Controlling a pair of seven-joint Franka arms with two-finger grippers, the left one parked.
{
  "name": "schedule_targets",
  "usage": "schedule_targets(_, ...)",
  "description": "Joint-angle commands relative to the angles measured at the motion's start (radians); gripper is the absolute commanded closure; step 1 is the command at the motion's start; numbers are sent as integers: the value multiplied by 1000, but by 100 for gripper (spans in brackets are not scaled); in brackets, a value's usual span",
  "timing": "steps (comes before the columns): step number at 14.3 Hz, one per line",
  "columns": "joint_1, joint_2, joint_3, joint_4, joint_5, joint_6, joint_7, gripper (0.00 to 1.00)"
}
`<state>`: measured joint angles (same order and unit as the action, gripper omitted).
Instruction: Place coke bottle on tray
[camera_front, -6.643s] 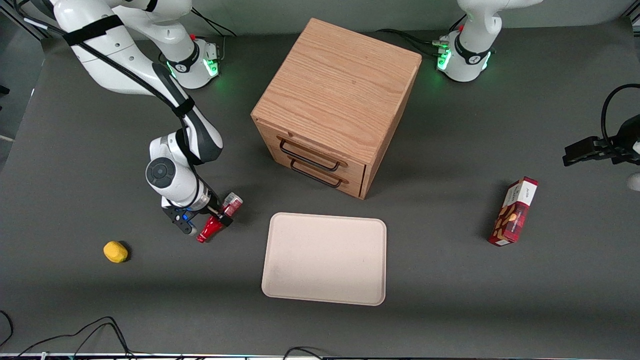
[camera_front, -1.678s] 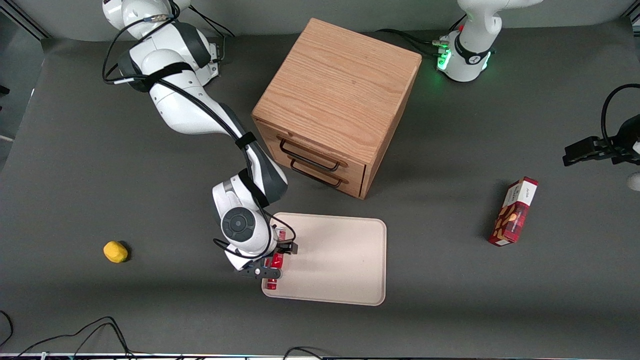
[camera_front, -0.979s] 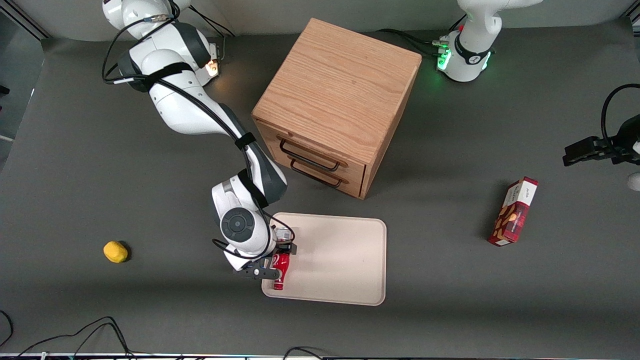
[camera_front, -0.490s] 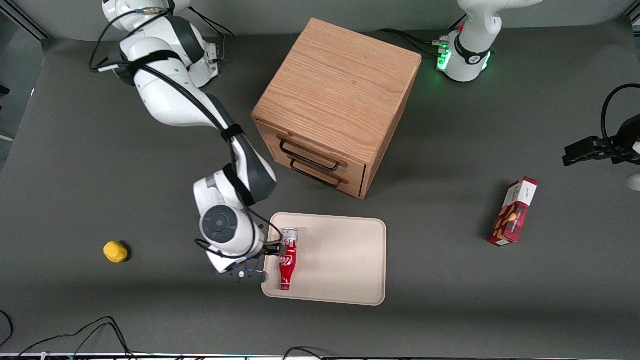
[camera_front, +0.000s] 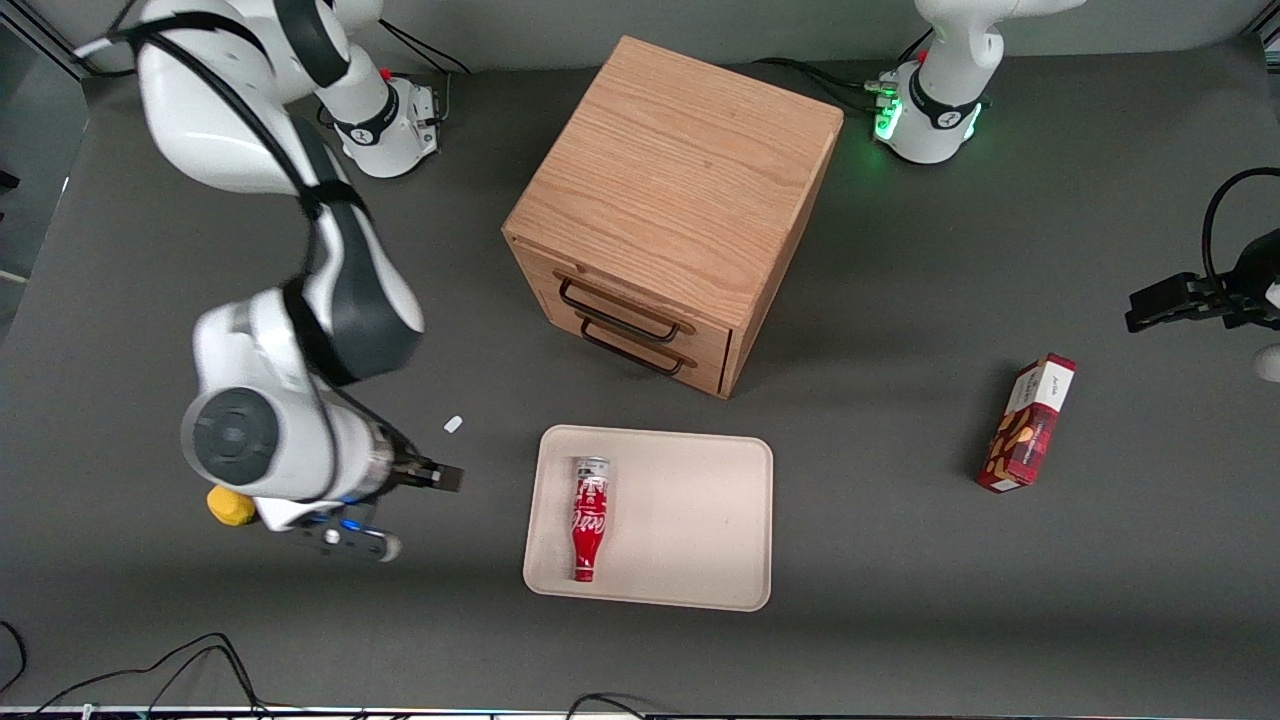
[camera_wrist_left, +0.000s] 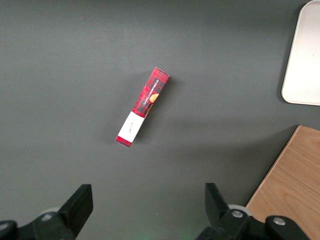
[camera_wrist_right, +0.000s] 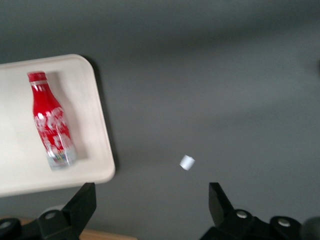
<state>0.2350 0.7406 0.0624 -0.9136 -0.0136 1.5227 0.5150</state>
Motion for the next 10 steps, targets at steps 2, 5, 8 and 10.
schedule_targets(2,-196,-324,95,-368,1,-19,-159,0)
schedule_targets(5,-284,-533,97,-568,-2,-18,-282,0)
schedule_targets(8,-270,-664,77,-678,-2,-18,-288,0)
schedule_targets(10,-225,-701,21,-695,0,-22,-286,0)
